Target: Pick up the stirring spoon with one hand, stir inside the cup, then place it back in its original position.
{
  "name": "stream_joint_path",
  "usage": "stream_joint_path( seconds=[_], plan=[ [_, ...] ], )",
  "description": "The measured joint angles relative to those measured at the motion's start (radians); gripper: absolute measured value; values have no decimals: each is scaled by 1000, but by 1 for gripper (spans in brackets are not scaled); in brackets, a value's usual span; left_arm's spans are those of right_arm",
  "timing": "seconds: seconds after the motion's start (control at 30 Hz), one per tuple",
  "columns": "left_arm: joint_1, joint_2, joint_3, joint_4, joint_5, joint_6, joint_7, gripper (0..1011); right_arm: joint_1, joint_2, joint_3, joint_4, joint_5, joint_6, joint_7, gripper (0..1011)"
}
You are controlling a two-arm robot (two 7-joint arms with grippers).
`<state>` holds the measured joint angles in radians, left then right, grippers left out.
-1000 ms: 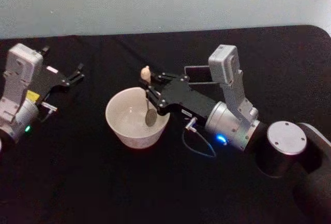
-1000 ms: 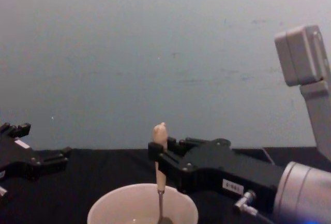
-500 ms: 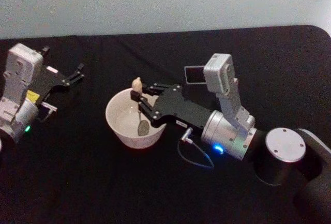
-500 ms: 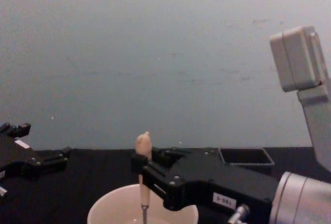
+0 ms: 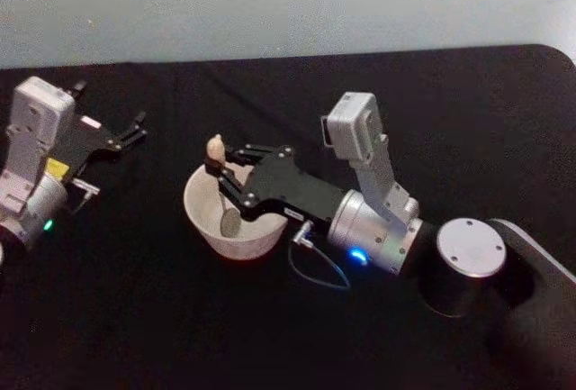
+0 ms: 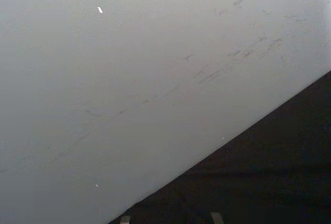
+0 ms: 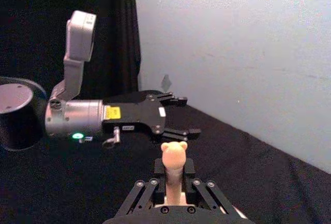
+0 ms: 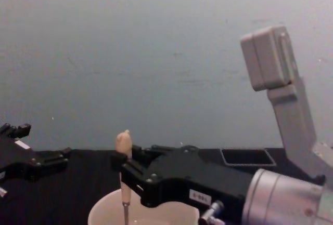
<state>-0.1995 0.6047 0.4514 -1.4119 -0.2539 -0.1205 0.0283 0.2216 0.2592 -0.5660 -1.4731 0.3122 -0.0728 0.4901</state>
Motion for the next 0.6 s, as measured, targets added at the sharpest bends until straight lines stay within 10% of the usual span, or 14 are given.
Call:
stream_joint_path(
  seconds=[0.6],
  plan=[
    [0, 0, 0, 0, 0, 0, 0, 1001, 51, -45, 33, 85, -34, -24, -49, 213]
  ],
)
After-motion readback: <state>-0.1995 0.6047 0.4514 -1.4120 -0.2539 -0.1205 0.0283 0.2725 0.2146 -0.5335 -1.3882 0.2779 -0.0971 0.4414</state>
